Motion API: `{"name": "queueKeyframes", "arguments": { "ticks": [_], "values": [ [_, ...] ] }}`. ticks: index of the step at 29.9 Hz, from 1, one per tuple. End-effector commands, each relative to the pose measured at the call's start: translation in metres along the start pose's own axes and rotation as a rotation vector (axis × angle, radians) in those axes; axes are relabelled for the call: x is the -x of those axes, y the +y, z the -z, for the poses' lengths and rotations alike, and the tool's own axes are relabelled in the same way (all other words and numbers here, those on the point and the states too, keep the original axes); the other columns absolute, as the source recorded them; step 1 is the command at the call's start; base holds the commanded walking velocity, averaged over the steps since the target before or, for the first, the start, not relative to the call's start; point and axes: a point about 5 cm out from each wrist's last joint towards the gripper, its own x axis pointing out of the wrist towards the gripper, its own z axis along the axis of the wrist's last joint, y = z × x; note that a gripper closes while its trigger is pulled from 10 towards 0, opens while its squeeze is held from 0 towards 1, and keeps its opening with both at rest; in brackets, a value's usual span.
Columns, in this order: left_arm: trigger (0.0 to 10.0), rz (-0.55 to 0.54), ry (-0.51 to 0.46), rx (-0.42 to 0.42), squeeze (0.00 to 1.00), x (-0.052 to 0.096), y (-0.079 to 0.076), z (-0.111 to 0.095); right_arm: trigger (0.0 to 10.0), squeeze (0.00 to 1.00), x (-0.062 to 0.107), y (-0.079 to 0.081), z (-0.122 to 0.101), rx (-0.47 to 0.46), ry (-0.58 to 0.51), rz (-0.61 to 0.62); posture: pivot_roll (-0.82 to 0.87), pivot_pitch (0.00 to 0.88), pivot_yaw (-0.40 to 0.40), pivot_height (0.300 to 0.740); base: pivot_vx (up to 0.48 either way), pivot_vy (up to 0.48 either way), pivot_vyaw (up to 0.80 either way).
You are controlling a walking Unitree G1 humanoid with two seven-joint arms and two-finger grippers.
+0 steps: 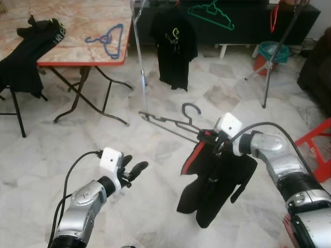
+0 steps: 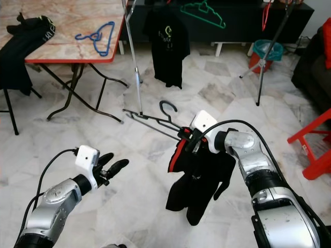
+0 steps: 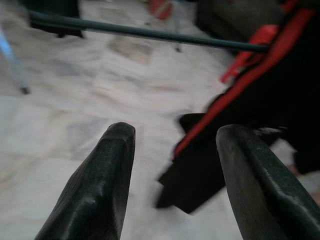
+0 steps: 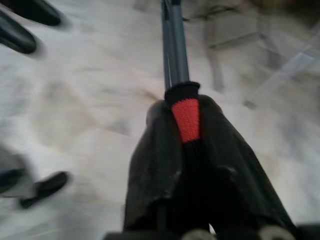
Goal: Hang hanger
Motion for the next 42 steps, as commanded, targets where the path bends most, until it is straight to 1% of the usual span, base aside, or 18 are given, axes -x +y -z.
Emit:
{"name": "queueKeyframes", "arguments": {
  "ticks": [1,2,6,9,12,18,19,21,23,26,29,32,35,37,40,41,42],
  "values": [
    [10.0,0.047,0.008,0.019,0.0,0.0,-0.006,0.002,0.0,0.0,-0.001,0.002,-0.011,0.037,-0.058,-0.047,0.04,0.063,-0.045,0.74,0.0,0.0,0.0],
    [10.0,0.095,0.024,0.017,0.0,0.001,-0.012,0.004,0.0,0.0,-0.002,0.003,-0.016,0.035,-0.087,-0.074,0.04,0.062,-0.045,0.74,0.0,0.0,0.0],
    [10.0,0.198,0.076,0.007,0.0,0.002,-0.024,0.011,0.0,0.0,-0.004,0.001,-0.023,0.053,-0.097,-0.094,0.04,0.07,-0.045,0.74,0.0,0.0,0.0],
    [10.0,0.203,0.095,0.0,0.0,0.002,-0.025,0.013,0.0,0.0,-0.004,0.0,-0.025,0.054,-0.109,-0.096,0.04,0.075,-0.045,0.74,0.0,0.0,0.0],
    [10.0,0.139,0.134,-0.079,0.0,0.0,-0.017,0.018,0.0,0.0,-0.007,0.005,-0.035,0.064,-0.163,-0.183,0.04,0.088,-0.046,0.74,0.0,0.0,0.0],
    [10.0,0.078,0.13,-0.092,0.0,-0.005,-0.01,0.014,0.0,0.0,-0.011,0.009,-0.041,0.07,-0.183,-0.228,0.05,0.098,-0.044,0.74,0.0,0.0,0.0],
    [10.0,0.063,0.14,-0.112,0.0,-0.008,-0.008,0.015,0.0,0.0,-0.016,0.011,-0.046,0.073,-0.204,-0.245,0.04,0.101,-0.041,0.74,0.0,0.0,0.0],
    [10.0,0.067,0.144,-0.113,0.0,-0.009,-0.008,0.015,0.0,0.0,-0.017,0.012,-0.048,0.071,-0.215,-0.25,0.04,0.101,-0.041,0.74,0.0,0.0,0.0],
    [10.0,0.092,0.149,-0.086,0.0,-0.01,-0.012,0.018,0.0,0.0,-0.022,0.016,-0.054,0.075,-0.249,-0.283,0.04,0.105,-0.04,0.74,0.0,0.0,0.0],
    [10.0,0.108,0.153,-0.075,0.0,-0.01,-0.014,0.02,0.0,0.0,-0.023,0.018,-0.055,0.078,-0.254,-0.297,0.04,0.106,-0.041,0.74,0.0,0.0,0.0],
    [10.0,0.152,0.168,-0.053,0.0,-0.01,-0.019,0.025,0.0,0.0,-0.026,0.023,-0.058,0.083,-0.266,-0.327,0.04,0.111,-0.042,0.74,0.0,0.0,0.0],
    [10.0,0.163,0.195,-0.067,0.0,-0.008,-0.02,0.03,0.0,0.0,-0.027,0.025,-0.061,0.085,-0.278,-0.343,0.04,0.112,-0.043,0.74,0.0,0.0,0.0],
    [10.0,0.129,0.206,-0.077,0.0,-0.008,-0.016,0.033,0.0,0.0,-0.027,0.027,-0.064,0.092,-0.292,-0.358,0.05,0.113,-0.044,0.74,0.0,0.0,0.0],
    [10.0,0.111,0.211,-0.085,0.0,-0.008,-0.013,0.035,0.0,0.0,-0.026,0.026,-0.071,0.103,-0.311,-0.362,0.05,0.112,-0.045,0.74,0.0,0.0,0.0],
    [10.0,0.032,0.194,-0.095,0.0,-0.013,-0.007,0.034,0.0,0.0,-0.025,0.028,-0.08,0.123,-0.338,-0.388,0.04,0.111,-0.046,0.74,0.0,0.0,0.0],
    [10.0,0.032,0.194,-0.095,0.0,-0.013,-0.007,0.034,0.0,0.0,-0.025,0.028,-0.08,0.123,-0.338,-0.388,0.04,0.111,-0.046,0.74,0.0,0.0,0.0],
    [10.0,0.007,0.184,-0.087,0.0,-0.015,-0.005,0.033,0.0,0.0,-0.024,0.03,-0.082,0.131,-0.342,-0.403,0.04,0.111,-0.048,0.74,0.0,0.0,0.0]
  ]
}}
